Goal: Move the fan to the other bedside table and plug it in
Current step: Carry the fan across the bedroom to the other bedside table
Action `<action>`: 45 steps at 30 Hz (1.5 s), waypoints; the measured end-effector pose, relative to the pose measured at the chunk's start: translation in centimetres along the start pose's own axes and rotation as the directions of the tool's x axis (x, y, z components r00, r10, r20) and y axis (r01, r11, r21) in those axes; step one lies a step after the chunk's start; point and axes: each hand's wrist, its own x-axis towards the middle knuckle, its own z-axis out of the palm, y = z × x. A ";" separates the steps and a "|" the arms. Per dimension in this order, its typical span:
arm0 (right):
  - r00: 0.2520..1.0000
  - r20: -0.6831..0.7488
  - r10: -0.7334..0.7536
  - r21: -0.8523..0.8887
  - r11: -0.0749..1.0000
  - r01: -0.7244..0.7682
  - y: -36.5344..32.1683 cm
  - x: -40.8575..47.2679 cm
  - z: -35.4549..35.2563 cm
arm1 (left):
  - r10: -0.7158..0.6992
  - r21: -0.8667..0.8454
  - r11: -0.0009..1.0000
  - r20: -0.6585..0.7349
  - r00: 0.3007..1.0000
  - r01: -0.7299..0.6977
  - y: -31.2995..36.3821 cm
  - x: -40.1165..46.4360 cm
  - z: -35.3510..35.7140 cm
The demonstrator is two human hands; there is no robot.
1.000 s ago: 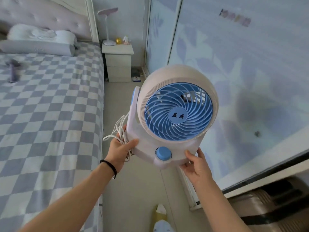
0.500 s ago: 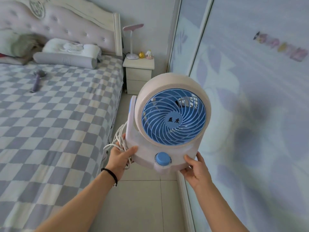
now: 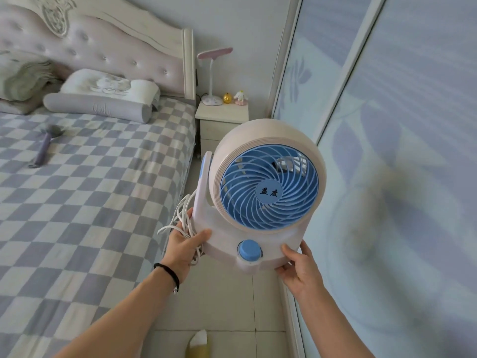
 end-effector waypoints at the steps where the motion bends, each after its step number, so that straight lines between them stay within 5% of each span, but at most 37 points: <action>1: 1.000 -0.002 0.003 0.001 1.000 -0.003 -0.1 1.0 1.1 | -0.004 0.001 1.000 -0.003 1.000 0.004 0.6 1.4 -0.2; 23: 0.993 0.078 0.086 0.006 0.996 -0.087 -7.1 27.3 17.9 | 0.006 0.015 1.000 -0.045 0.999 -0.005 8.0 30.8 -0.5; 45: 0.938 0.007 0.346 -0.269 0.904 -0.332 -18.1 49.4 28.0 | -0.068 -0.119 0.992 -0.148 0.987 0.051 9.6 53.9 3.4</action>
